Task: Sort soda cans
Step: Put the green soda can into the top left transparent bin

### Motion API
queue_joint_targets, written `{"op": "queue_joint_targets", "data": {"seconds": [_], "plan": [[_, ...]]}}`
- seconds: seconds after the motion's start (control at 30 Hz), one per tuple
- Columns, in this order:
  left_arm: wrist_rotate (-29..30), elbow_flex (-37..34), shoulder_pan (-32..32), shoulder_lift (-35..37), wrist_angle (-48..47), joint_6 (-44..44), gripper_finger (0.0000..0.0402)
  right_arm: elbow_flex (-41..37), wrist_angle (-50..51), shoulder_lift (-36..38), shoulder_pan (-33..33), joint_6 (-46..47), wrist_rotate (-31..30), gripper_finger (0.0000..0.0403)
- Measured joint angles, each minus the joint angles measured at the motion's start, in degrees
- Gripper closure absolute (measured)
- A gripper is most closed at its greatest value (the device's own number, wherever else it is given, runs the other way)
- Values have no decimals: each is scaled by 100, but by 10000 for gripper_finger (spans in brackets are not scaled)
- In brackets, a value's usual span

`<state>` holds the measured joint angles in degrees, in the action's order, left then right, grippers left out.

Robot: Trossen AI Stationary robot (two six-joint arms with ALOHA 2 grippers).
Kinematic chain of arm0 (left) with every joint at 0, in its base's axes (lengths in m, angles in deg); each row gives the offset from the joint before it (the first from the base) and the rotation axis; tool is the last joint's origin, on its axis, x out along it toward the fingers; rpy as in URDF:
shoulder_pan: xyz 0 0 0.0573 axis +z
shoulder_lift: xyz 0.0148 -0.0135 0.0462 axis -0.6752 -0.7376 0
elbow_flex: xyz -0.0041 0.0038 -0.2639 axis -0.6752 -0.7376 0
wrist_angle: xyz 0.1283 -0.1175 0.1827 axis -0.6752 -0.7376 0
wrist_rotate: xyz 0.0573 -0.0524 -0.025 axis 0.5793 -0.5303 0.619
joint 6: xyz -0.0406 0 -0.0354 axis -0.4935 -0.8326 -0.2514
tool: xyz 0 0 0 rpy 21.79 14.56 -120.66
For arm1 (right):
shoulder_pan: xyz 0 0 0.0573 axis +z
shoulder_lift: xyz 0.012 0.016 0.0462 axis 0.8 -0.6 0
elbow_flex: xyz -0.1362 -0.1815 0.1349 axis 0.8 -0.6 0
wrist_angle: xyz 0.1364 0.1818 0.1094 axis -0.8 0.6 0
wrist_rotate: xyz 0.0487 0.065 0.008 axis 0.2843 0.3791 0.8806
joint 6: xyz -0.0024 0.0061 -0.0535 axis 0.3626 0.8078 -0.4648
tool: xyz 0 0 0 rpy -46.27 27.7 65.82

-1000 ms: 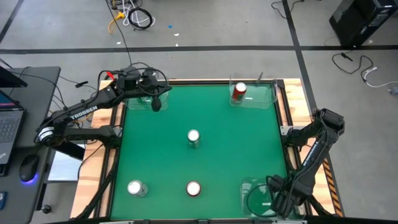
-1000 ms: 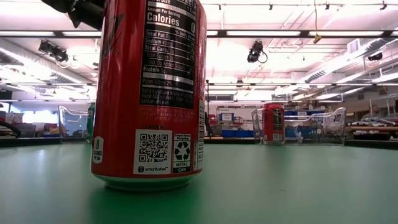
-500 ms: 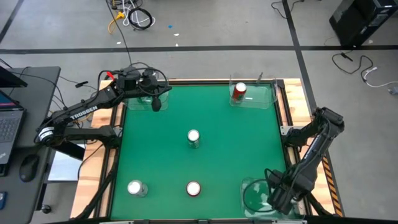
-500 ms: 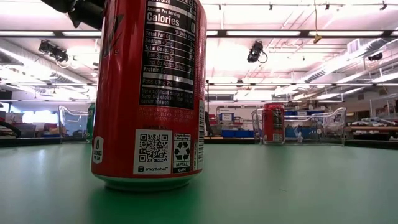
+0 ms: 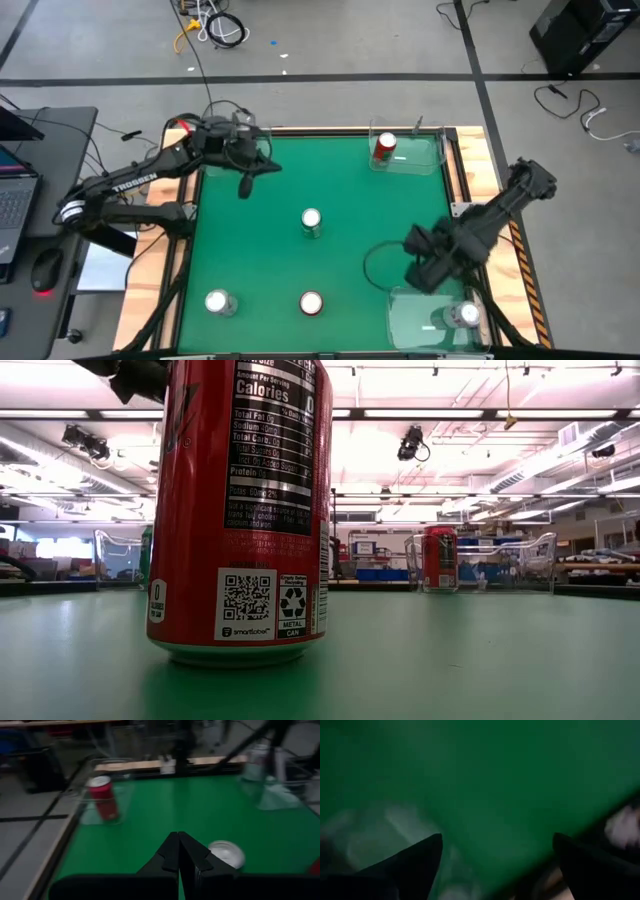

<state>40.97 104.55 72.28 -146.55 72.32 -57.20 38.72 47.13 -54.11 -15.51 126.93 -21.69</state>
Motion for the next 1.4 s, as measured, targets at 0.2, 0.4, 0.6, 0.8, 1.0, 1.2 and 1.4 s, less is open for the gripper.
{"op": "queue_joint_targets", "data": {"seconds": [0.2,0.4,0.6,0.8,1.0,1.2,1.4], "plan": [[132,-629,-495,-1,385,-159,401,-879,-1537,376,-869,-1621,-654,79],[25,-2010,-771,-4,2527,-733,401,-2187,-3890,333,-1822,-3179,-697,139],[78,-2649,-1086,-93,3340,-804,401,-3358,-7530,263,-2829,-4493,-633,278],[545,-2815,-1399,-525,3428,-1102,376,-3709,-9548,-530,-3537,-5380,465,393],[791,-2811,-1566,-1193,3868,-1427,302,-3451,-9808,-1272,-3656,-5548,889,394],[775,-2806,-1656,-1728,4306,-1550,227,-3445,-10059,-1330,-3621,-5550,926,401],[767,-2804,-1867,-2327,5046,-1541,175,-3442,-10325,-1409,-3664,-5679,1061,402]]}}
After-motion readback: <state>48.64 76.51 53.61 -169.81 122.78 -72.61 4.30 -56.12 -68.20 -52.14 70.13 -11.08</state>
